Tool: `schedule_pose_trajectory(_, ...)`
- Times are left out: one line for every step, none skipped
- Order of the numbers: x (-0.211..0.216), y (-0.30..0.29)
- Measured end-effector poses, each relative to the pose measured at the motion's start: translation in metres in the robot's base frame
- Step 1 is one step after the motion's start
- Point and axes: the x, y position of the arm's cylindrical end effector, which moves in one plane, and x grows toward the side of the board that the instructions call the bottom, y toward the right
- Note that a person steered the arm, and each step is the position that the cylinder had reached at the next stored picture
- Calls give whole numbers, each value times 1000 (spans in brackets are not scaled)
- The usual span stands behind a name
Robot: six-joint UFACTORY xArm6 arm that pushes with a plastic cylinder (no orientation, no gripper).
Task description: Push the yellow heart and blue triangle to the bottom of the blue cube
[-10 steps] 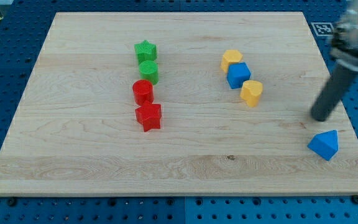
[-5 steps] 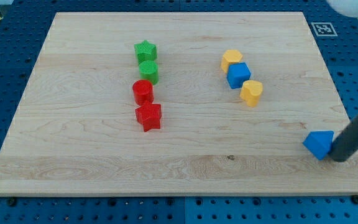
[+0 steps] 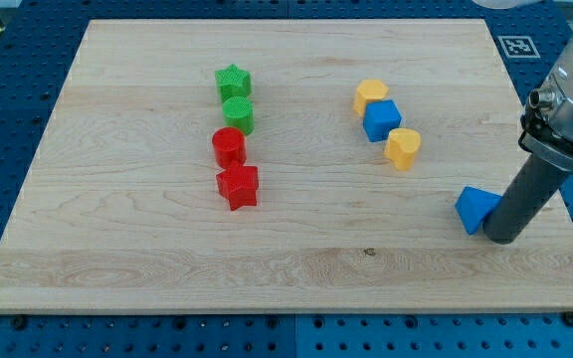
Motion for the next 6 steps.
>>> schedule_pose_trajectory(-6,0)
schedule_pose_trajectory(-16,0)
schedule_pose_trajectory(-21,-1)
schedule_pose_trajectory(-21,-4)
schedule_pose_trajectory(-21,-14)
schedule_pose_trajectory(-32,-21)
